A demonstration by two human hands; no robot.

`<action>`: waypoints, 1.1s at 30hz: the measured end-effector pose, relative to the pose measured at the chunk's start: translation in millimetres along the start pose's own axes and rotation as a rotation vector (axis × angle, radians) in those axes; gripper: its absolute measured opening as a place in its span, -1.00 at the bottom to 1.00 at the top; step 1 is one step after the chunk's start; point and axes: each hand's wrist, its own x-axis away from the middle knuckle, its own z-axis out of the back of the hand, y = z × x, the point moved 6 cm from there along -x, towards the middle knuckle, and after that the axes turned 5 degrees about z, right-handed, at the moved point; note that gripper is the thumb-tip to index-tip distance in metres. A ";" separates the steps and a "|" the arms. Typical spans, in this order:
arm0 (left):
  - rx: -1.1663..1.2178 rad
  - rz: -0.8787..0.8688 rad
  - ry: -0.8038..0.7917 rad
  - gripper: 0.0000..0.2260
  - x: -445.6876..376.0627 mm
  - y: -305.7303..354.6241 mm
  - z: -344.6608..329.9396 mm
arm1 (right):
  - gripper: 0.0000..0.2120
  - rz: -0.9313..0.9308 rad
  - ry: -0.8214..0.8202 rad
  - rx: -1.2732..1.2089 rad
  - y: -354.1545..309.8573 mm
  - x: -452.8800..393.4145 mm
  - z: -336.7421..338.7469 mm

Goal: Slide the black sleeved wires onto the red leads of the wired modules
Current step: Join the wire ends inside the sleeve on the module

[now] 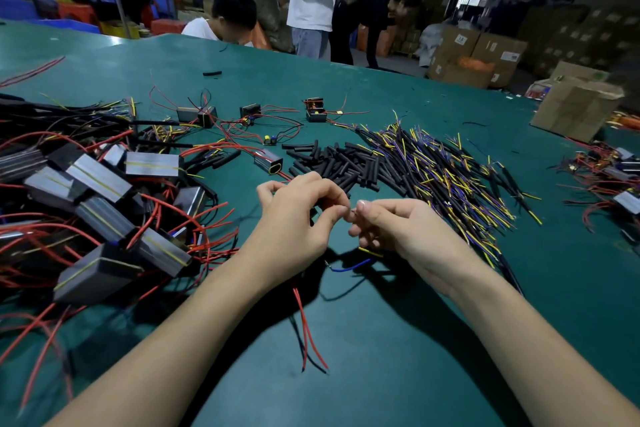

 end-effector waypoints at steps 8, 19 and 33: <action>-0.090 -0.020 0.006 -0.88 -0.6 -3.9 -0.4 | -0.92 0.134 0.015 0.144 -11.3 0.4 0.9; -0.015 0.108 -0.122 -0.88 -3.7 -11.2 -0.1 | -0.90 0.689 0.088 1.055 -43.4 13.1 -15.5; -0.329 -0.369 -0.003 -0.95 -0.5 20.8 13.7 | -0.85 0.149 -0.069 0.289 -22.4 5.5 -3.4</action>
